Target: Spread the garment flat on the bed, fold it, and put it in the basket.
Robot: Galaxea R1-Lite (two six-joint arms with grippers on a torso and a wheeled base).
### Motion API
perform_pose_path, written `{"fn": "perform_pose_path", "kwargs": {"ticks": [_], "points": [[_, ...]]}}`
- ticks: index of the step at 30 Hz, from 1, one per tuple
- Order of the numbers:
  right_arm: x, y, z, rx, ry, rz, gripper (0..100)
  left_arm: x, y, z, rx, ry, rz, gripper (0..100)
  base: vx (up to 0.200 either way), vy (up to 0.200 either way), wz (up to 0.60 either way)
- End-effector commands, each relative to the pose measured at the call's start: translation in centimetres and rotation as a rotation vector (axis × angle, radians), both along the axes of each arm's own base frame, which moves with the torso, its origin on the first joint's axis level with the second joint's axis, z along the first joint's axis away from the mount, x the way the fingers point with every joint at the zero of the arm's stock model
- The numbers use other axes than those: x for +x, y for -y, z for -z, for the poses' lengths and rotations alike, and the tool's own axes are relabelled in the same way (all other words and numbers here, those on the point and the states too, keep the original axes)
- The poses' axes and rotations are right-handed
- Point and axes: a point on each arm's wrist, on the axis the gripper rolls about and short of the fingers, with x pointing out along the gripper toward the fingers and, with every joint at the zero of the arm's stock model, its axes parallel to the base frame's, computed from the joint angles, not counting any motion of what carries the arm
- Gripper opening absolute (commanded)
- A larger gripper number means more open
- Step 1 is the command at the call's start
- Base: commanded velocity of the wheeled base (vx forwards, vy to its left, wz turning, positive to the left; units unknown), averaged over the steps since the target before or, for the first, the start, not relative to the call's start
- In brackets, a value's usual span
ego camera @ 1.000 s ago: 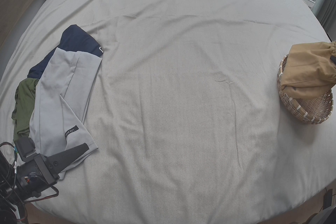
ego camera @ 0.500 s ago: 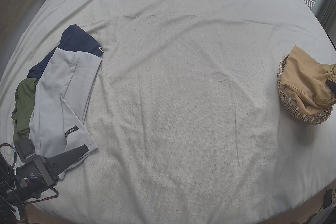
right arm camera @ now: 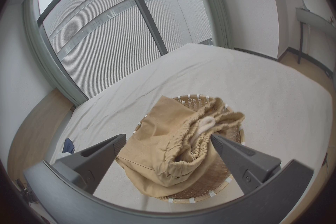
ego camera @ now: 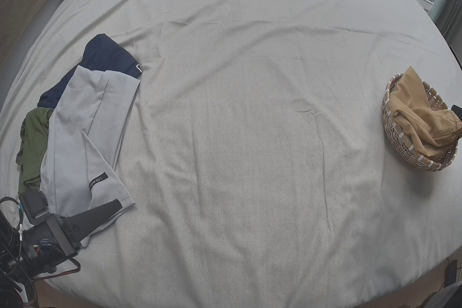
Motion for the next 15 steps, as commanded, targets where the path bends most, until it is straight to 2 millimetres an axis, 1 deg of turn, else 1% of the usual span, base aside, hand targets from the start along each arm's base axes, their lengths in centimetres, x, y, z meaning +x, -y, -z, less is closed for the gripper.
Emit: {"fn": "perform_pose_path", "kwargs": {"ticks": [1, 3, 5, 7, 8, 9, 10, 11, 12, 14, 15], "points": [[-1.5, -1.0, -2.4, -0.085, 0.063, 0.006, 100, 0.0, 0.0, 0.1, 0.002, -0.003, 0.001, 100, 0.000, 0.000, 0.00], [-1.8, -1.5, -3.6, -0.107, 0.084, -0.008, 100, -0.1, 0.0, 0.1, 0.002, -0.003, 0.001, 100, 0.000, 0.000, 0.00], [-1.7, -2.1, -4.6, -0.121, 0.108, -0.040, 100, -0.2, 0.0, 0.1, 0.000, 0.003, 0.003, 100, 0.000, 0.000, 0.00], [-1.3, -2.9, -4.9, -0.121, 0.120, -0.098, 100, -0.4, -0.1, -0.1, -0.006, 0.011, 0.007, 100, 0.000, 0.000, 0.00], [-1.0, -4.1, -4.9, -0.109, 0.124, -0.185, 100, -0.8, 0.1, -0.1, -0.009, 0.021, 0.030, 100, 0.000, 0.000, 0.00], [-0.9, -5.0, -4.6, -0.100, 0.119, -0.245, 100, -1.1, 0.2, -0.2, -0.012, 0.030, 0.049, 100, 0.000, 0.000, 0.00], [-0.9, -5.3, -4.4, -0.096, 0.115, -0.259, 100, -1.2, 0.2, -0.2, -0.014, 0.034, 0.053, 100, 0.000, 0.000, 0.00], [-1.0, -6.8, -2.9, -0.072, 0.085, -0.345, 100, -1.7, 0.3, -0.5, -0.023, 0.057, 0.078, 100, 0.000, 0.000, 0.00], [-1.3, -7.7, -2.0, -0.060, 0.067, -0.393, 100, -2.0, 0.4, -0.7, -0.030, 0.070, 0.095, 100, 0.000, 0.000, 0.00], [-2.6, -9.8, 0.0, -0.045, 0.034, -0.515, 100, -3.0, 0.5, -1.2, -0.064, 0.098, 0.142, 100, 0.000, 0.000, 0.00], [-2.6, -9.8, 0.0, -0.045, 0.034, -0.515, 100, -3.0, 0.5, -1.2, -0.064, 0.098, 0.142, 100, 0.000, 0.000, 0.00]]}}
